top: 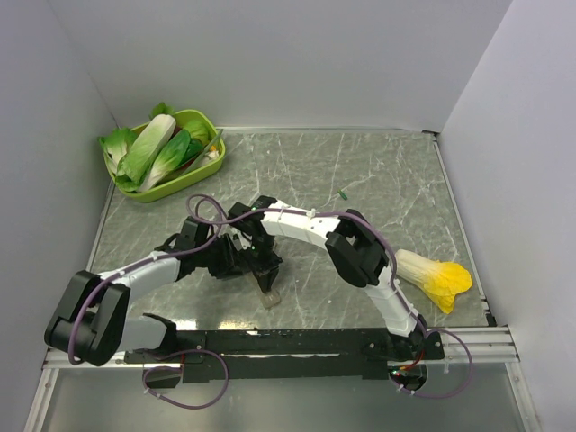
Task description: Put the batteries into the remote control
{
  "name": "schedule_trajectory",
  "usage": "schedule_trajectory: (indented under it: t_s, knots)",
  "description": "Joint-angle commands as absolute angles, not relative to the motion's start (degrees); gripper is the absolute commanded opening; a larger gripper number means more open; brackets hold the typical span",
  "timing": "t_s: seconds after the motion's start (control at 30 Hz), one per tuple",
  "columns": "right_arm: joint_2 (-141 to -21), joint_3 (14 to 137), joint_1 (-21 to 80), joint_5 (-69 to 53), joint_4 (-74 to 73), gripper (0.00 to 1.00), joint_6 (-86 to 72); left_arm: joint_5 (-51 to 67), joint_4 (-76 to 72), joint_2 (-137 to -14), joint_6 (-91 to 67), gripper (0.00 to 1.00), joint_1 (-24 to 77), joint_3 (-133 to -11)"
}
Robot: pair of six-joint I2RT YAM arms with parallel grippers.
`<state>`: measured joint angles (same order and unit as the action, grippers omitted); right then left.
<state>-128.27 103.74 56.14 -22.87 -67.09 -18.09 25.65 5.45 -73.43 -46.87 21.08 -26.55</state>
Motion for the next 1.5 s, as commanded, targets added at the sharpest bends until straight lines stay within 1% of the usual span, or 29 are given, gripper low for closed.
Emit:
schedule_trajectory:
  t_s: [0.0,0.17,0.3,0.33,0.5,0.6,0.63,0.7,0.93,1.03,1.17,1.27,1.3,1.33,1.37,1.4,1.43,1.47]
  knots:
    - [-124.37,103.27,56.43,-20.04,-67.68,0.02,-20.83,24.88,4.92,-70.85,-45.09,0.43,21.18,-27.86]
    - [-124.63,103.45,56.16,-20.21,-67.67,0.03,-21.18,23.65,5.89,-69.26,-45.00,0.45,21.27,-27.86]
    - [-125.24,104.15,56.07,-20.57,-67.59,0.09,-21.27,23.47,6.24,-68.56,-44.91,0.45,21.18,-27.69]
    - [-125.24,104.32,56.16,-20.65,-67.67,0.13,-21.27,23.47,6.24,-68.47,-44.91,0.45,21.18,-27.77]
    - [-126.12,106.26,56.16,-21.00,-68.29,0.25,-20.66,23.47,6.33,-68.03,-44.74,0.46,21.18,-27.69]
    - [-126.12,106.87,56.16,-21.01,-68.29,0.36,-20.74,23.47,6.42,-67.85,-44.82,0.47,21.18,-27.69]
    - [-126.21,107.05,56.25,-21.09,-68.20,0.37,-20.74,23.47,6.33,-67.85,-44.82,0.47,21.18,-27.69]
    - [-126.12,107.31,56.25,-21.36,-68.12,0.39,-20.74,23.47,6.42,-67.76,-44.74,0.47,21.18,-27.68]
    - [-125.51,106.96,56.16,-22.24,-66.54,0.40,-21.01,23.29,6.68,-67.41,-44.74,0.47,21.27,-27.77]
    - [-123.15,106.79,56.16,-21.01,-65.48,0.39,-20.39,23.20,6.68,-66.98,-45.09,0.48,21.18,-27.69]
    - [-116.73,104.33,55.72,-18.37,-61.28,0.44,-17.76,22.68,7.38,-65.40,-46.14,0.52,21.27,-27.60]
    - [-109.79,98.89,54.50,-18.81,-57.15,0.48,-14.51,21.89,8.08,-63.02,-48.59,0.56,21.36,-26.98]
    - [-107.95,94.87,53.27,-20.03,-54.00,0.49,-13.89,21.19,8.69,-61.28,-49.13,0.58,21.71,-26.81]
    - [-103.84,92.49,52.57,-20.56,-51.79,0.50,-13.36,18.75,9.48,-60.30,-49.65,0.59,22.23,-26.81]
    - [-101.62,89.85,51.51,-21.18,-49.59,0.54,-12.84,16.72,11.49,-59.25,-50.79,0.64,24.06,-26.89]
    - [-99.43,84.26,50.55,-21.96,-44.96,0.56,-12.92,14.44,12.64,-57.32,-51.58,0.66,25.39,-27.16]
    - [-95.23,81.42,48.10,-23.54,-42.82,0.59,-13.01,12.24,13.70,-56.61,-52.46,0.70,27.05,-27.85]
    - [-93.10,76.34,46.86,-24.25,-40.89,0.61,-13.53,8.04,15.02,-55.82,-55.08,0.78,30.64,-28.30]
